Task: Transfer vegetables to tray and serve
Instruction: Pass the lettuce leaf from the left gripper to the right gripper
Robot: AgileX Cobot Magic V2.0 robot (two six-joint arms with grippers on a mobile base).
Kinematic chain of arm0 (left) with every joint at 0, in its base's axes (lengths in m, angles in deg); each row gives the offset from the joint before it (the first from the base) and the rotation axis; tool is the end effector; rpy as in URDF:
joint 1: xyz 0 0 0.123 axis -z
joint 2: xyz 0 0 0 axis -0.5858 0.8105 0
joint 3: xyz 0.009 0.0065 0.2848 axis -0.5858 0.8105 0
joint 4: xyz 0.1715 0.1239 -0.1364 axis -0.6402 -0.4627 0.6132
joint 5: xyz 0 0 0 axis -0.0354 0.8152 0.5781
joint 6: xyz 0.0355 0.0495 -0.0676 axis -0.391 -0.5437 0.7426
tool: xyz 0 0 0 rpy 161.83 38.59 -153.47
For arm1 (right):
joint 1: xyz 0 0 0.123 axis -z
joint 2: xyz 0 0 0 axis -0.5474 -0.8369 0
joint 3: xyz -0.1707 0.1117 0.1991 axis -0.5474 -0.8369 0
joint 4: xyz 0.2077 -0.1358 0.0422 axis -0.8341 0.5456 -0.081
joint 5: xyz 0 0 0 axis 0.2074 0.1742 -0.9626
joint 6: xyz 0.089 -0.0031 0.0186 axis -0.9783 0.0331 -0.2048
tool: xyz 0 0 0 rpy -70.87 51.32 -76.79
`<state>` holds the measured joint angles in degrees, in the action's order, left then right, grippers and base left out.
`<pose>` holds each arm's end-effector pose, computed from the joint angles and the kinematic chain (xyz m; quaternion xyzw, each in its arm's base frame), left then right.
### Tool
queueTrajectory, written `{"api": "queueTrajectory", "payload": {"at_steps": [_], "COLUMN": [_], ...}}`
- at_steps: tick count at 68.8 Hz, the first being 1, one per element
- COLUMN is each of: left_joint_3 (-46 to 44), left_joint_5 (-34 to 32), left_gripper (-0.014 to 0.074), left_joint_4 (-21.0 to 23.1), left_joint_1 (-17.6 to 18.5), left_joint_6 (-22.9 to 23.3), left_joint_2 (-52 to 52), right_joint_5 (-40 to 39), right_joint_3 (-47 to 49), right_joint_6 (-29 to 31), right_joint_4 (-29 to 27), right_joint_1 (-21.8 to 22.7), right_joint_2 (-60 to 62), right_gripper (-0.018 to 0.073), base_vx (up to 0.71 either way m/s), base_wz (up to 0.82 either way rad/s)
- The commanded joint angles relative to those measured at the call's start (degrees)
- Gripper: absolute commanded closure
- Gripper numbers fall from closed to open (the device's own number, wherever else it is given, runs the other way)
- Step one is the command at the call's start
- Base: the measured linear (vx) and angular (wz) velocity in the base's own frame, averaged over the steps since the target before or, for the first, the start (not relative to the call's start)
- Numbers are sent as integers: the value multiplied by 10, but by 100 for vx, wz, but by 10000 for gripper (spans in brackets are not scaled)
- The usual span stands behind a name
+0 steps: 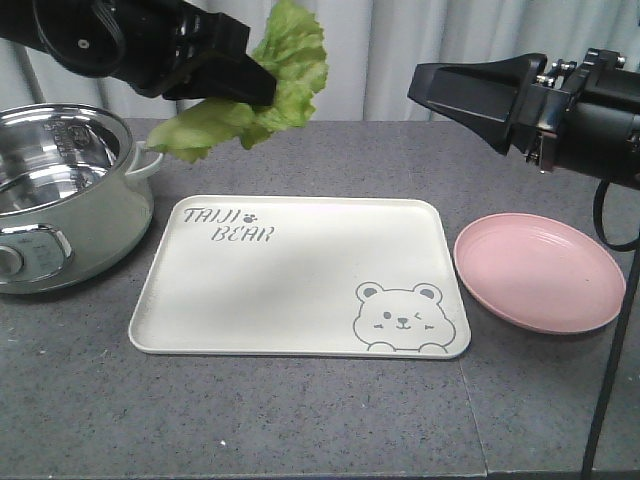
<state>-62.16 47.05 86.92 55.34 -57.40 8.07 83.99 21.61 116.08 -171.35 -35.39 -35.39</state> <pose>0.3045 -0.1633 0.4458 0.2615 0.8370 -0.3410 0.3388 0.2533 0.0814 0.3844 -0.1631 0.6918 0.4592 0.5329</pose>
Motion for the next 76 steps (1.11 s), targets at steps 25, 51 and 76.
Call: {"api": "queueTrajectory", "payload": {"at_steps": [25,51,76], "left_joint_3": [-9,-9,-9], "left_joint_5": [-43,-46,-42], "left_gripper": [603,603,603], "left_joint_4": [79,80,78], "left_joint_1": [85,123,123], "left_joint_6": [-28,-28,-27], "left_joint_2": [-20,-20,-20], "right_joint_5": [10,13,24], "right_joint_3": [19,19,19], "right_joint_6": [12,12,12], "right_joint_4": [-78,-78,-77], "right_joint_1": [3,3,3], "right_joint_2": [11,11,11], "right_gripper": [3,5,412], "base_vx": [0,0,0], "base_wz": [0,0,0]}}
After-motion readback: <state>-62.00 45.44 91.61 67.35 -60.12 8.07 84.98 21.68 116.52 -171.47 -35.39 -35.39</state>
